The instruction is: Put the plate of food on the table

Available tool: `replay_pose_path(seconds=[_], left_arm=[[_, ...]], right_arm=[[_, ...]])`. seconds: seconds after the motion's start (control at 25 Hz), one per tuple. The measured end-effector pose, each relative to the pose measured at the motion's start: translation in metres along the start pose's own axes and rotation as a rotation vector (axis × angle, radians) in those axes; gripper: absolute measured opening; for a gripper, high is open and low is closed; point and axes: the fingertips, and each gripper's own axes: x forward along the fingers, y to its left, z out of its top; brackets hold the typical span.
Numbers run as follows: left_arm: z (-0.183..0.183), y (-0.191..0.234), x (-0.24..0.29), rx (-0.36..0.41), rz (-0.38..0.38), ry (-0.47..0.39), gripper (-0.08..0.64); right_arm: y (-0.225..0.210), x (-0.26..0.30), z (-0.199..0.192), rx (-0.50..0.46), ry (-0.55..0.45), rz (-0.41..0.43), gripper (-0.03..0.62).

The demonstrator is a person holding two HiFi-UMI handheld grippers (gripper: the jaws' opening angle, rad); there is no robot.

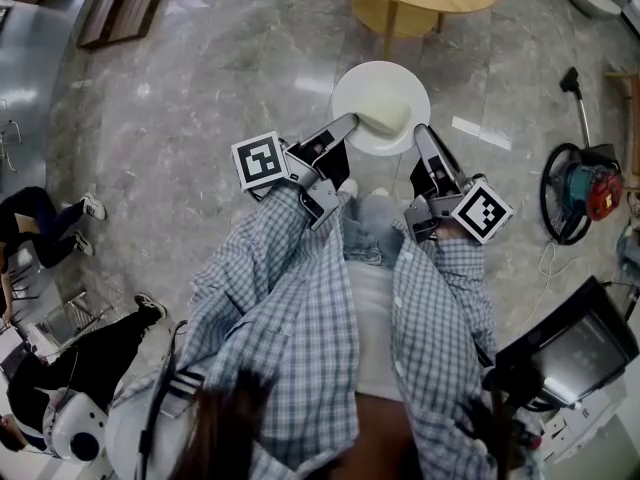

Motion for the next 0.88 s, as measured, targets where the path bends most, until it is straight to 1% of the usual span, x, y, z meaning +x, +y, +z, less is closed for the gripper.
replay_pose_path(seconds=[0.2, 0.36, 0.76, 0.88], left_arm=[[0.0, -0.002, 0.001, 0.008, -0.001, 0.012, 0.034], [-0.001, 0.0, 0.001, 0.0, -0.002, 0.017, 0.034], [-0.003, 0.006, 0.003, -0.005, 0.008, 0.036, 0.032], [-0.003, 0.001, 0.003, 0.003, 0.0, 0.032, 0.034]], right_arm=[[0.001, 0.0, 0.001, -0.034, -0.006, -0.012, 0.061], [-0.002, -0.002, -0.002, -0.015, -0.017, -0.026, 0.061], [-0.009, -0.005, -0.004, -0.015, -0.018, -0.052, 0.061], [-0.004, -0.005, -0.002, -0.014, -0.021, -0.039, 0.061]])
